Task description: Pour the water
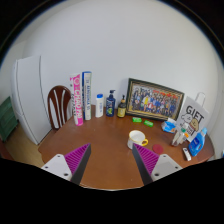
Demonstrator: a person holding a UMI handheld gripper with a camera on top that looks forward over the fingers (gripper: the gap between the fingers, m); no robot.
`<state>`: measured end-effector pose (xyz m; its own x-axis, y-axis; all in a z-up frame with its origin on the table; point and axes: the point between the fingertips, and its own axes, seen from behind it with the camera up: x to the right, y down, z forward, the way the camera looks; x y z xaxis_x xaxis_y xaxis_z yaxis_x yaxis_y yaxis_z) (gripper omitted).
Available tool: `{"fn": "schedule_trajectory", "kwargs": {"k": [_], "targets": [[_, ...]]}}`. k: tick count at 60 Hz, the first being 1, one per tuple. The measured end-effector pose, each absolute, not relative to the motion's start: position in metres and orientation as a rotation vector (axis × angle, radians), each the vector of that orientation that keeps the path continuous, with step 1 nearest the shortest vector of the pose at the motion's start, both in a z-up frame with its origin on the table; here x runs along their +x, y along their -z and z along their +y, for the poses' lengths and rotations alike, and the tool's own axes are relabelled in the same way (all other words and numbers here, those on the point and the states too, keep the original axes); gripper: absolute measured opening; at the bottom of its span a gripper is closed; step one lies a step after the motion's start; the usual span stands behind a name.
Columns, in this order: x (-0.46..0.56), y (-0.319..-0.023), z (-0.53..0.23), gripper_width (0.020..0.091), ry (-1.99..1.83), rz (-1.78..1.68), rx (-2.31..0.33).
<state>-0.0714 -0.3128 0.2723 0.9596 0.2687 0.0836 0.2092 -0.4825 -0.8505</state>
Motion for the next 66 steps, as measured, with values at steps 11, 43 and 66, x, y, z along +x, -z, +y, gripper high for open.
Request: {"fn": "schedule_trajectory", "kwargs": {"k": [11,43,66], "targets": [[-0.019,-0.256,-0.299,0.0853,-0.03,-0.289,-2.105],[0.273,-0.154,-0.17,0.0855,0.142,-0.103,-2.101],[0.37,-0.082,-0.005,0.086,0.054,-0.1,-2.042]]}}
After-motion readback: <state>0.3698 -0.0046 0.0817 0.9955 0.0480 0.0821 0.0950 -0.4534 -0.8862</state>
